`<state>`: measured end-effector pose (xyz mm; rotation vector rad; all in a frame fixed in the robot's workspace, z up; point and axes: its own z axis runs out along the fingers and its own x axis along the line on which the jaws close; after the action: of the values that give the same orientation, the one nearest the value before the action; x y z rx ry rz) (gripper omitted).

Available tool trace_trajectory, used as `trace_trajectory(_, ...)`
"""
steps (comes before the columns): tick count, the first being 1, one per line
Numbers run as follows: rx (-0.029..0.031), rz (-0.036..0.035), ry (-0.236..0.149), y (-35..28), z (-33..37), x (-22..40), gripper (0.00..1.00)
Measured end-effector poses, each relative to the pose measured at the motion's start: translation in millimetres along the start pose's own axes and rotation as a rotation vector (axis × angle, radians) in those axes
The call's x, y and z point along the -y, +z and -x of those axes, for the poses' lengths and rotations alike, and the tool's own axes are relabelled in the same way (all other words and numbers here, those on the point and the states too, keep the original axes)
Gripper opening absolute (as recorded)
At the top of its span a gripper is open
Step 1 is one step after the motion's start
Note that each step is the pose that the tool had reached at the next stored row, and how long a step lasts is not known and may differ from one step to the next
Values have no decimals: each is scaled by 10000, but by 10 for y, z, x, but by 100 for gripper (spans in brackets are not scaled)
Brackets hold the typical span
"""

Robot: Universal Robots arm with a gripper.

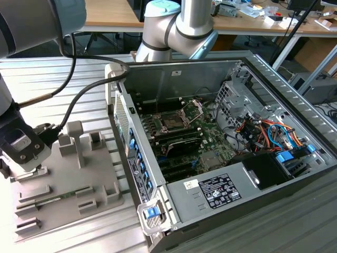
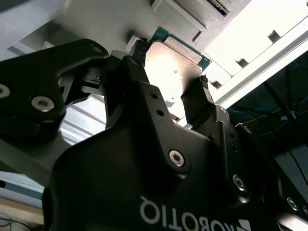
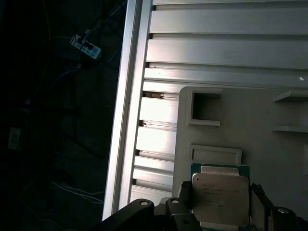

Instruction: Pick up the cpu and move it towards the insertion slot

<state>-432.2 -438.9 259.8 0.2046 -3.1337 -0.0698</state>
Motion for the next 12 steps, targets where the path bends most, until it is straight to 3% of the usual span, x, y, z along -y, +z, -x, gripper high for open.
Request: trace_trajectory(12,0,0,0,-79,0,-4,55)
